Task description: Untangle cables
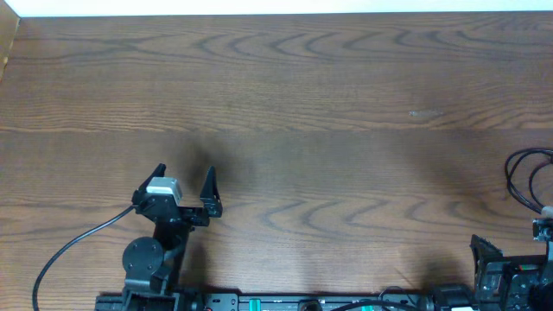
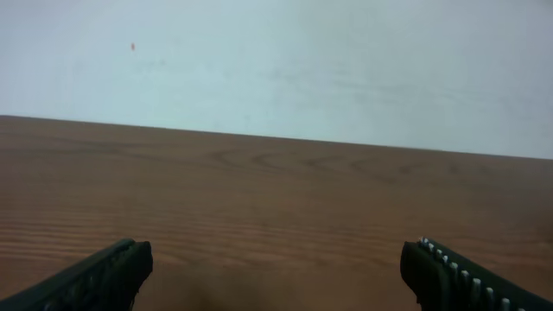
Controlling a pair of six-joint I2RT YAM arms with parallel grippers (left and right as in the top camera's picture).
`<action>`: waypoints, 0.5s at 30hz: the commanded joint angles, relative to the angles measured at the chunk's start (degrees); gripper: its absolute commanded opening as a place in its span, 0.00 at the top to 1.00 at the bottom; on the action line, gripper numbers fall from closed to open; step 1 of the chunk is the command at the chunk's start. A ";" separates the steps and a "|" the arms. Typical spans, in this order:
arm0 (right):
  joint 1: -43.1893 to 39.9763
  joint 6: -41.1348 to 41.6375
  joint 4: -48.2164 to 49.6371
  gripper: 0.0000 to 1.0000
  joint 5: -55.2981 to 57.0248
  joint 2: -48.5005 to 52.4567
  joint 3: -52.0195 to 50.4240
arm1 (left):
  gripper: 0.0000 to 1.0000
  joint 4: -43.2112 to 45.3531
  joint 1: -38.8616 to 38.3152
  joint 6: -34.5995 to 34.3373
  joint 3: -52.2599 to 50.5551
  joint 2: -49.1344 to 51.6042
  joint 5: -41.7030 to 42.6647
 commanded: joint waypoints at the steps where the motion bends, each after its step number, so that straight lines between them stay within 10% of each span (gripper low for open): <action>1: 0.17 -0.68 -0.13 0.01 0.46 0.33 0.07 | 0.02 0.46 0.39 -0.07 -1.18 -1.70 -1.62; 15: 0.17 -0.68 -0.15 0.01 0.44 0.33 0.07 | 0.02 5.33 0.39 -0.09 -9.51 -8.31 -3.98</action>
